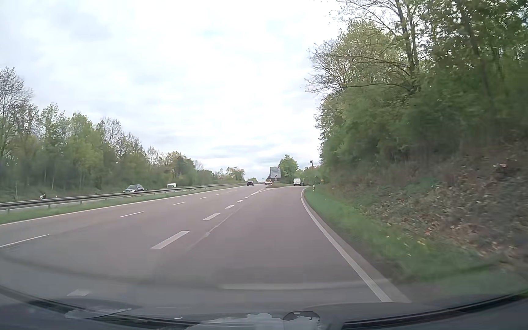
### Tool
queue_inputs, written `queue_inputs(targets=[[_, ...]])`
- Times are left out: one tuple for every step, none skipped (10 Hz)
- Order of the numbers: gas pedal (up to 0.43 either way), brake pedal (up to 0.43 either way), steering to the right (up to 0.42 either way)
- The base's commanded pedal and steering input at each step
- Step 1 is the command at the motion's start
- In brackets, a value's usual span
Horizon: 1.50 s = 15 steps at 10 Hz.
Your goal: Follow the waypoints while adhering to traffic rules and regulations
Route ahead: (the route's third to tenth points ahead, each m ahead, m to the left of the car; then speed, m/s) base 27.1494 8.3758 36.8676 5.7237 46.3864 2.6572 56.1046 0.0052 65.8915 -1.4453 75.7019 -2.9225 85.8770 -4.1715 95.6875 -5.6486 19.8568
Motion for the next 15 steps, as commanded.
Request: queue_inputs(targets=[[0.098, 0.0, 0.008], [0.098, 0.0, 0.008], [0.098, 0.0, 0.008], [0.087, 0.0, 0.008], [0.047, 0.0, 0.008], [0.0, 0.0, 0.008], [0.0, 0.0, 0.009], [0.0, 0.0, 0.01], [0.0, 0.0, 0.01], [0.0, 0.0, 0.01], [0.0, 0.0, 0.011], [0.0, 0.0, 0.011], [0.0, 0.0, 0.012], [0.0, 0.0, 0.012], [0.0, 0.0, 0.012]])
